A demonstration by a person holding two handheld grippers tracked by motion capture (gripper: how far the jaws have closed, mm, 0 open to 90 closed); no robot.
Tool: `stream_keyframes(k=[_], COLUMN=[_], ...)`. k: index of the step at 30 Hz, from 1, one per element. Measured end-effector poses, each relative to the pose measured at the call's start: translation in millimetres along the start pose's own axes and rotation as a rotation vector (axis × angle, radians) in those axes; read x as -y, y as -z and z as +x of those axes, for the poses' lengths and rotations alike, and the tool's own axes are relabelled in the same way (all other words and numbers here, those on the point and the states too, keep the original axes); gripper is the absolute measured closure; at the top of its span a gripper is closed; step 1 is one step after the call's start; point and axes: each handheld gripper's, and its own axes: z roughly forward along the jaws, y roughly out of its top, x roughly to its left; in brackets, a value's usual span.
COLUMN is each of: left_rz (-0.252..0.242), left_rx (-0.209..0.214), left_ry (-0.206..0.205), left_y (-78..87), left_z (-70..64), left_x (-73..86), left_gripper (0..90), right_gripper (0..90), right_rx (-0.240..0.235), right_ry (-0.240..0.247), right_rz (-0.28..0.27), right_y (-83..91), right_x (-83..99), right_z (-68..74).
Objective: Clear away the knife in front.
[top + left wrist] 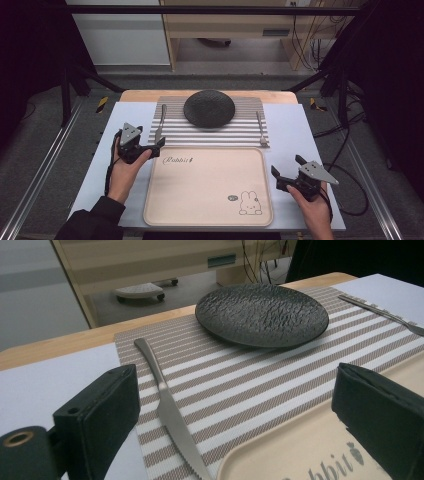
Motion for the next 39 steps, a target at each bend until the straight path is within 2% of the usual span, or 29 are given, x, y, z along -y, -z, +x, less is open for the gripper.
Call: stream_keyframes(k=[6, 19, 27, 30, 36, 39], left_rz=[0.002, 0.039, 0.052, 0.051, 0.057, 0.064], left_rx=[-0.003, -0.005, -0.010, -0.012, -0.028, -0.033], left_ry=[-0.018, -0.053, -0.061, -0.051, -0.069, -0.054], left_y=[-8.6, -27.1, -37.6, -43.3, -53.9, -60.0], left_z=[-1.1, -3.5, -3.6, -2.9, -2.5, -0.6], left_x=[-11.6, -22.2, -28.3, -30.3, -34.7, -34.9], left_gripper=[5.2, 5.3, 5.3, 5.5, 5.7, 5.8], right_gripper=[5.7, 5.6, 5.6, 5.6, 5.6, 5.6], right_rx=[-0.003, -0.003, -0.006, -0.008, -0.005, -0.004], right_ry=[0.003, 0.002, 0.006, 0.009, 0.011, 0.012], right_rz=[0.000, 0.000, 0.000, 0.002, 0.005, 0.006], right_y=[-0.1, 0.1, 0.0, 0.0, -0.5, -0.6], right_x=[0.0, -0.3, -0.4, -0.4, -0.2, 0.0], right_z=[0.2, 0.6, 0.9, 1.8, 2.2, 2.1])
